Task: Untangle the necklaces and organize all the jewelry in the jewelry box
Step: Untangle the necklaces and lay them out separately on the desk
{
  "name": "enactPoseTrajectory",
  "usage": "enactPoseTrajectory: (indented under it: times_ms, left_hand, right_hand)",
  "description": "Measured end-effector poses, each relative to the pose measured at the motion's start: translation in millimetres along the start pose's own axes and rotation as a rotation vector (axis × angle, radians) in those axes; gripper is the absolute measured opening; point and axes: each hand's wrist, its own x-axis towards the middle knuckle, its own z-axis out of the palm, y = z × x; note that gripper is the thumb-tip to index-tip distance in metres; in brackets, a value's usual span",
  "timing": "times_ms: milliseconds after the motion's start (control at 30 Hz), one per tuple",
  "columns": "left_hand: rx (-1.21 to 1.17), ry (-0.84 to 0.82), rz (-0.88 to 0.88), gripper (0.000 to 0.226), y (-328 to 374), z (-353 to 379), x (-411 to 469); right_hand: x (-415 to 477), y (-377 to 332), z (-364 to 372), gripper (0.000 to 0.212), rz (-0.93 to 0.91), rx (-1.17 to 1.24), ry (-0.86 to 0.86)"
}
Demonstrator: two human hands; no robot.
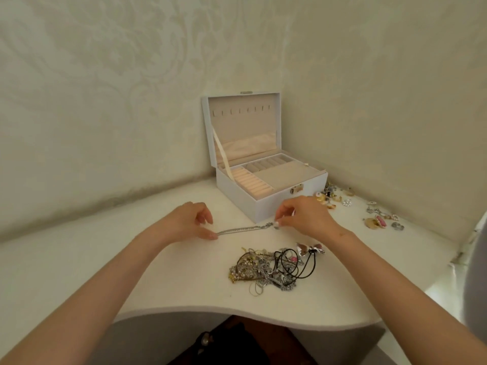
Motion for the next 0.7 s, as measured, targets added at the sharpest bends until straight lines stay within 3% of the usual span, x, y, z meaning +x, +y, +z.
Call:
enactPoseTrajectory:
  times_ms: [133,300,600,700]
  left_hand:
    - [0.080,0.066,0.035,0.025,-16.8,2.9,-6.6]
    - [-0.003,0.217,0.084,0.027,-21.0,14.1,-4.9]
    - [-0.030,0.205,0.114,0.023,-16.6,23.5,-8.1]
    - [-0.038,0.290,0.173,0.021,-6.4,25.3,-16.2]
  right_hand:
    - [-1.3,-3.2,8.6,0.013,0.030,0.015,-0.041]
    - [3.6,0.8,8.7,0.006,0.045,-0.033,-0.013]
    - [-1.5,17.0,3.0,0.010,0.085,0.002,-0.025]
    - [-6.5,12.6,-1.3,0.014,0.073,0.067,-0.014]
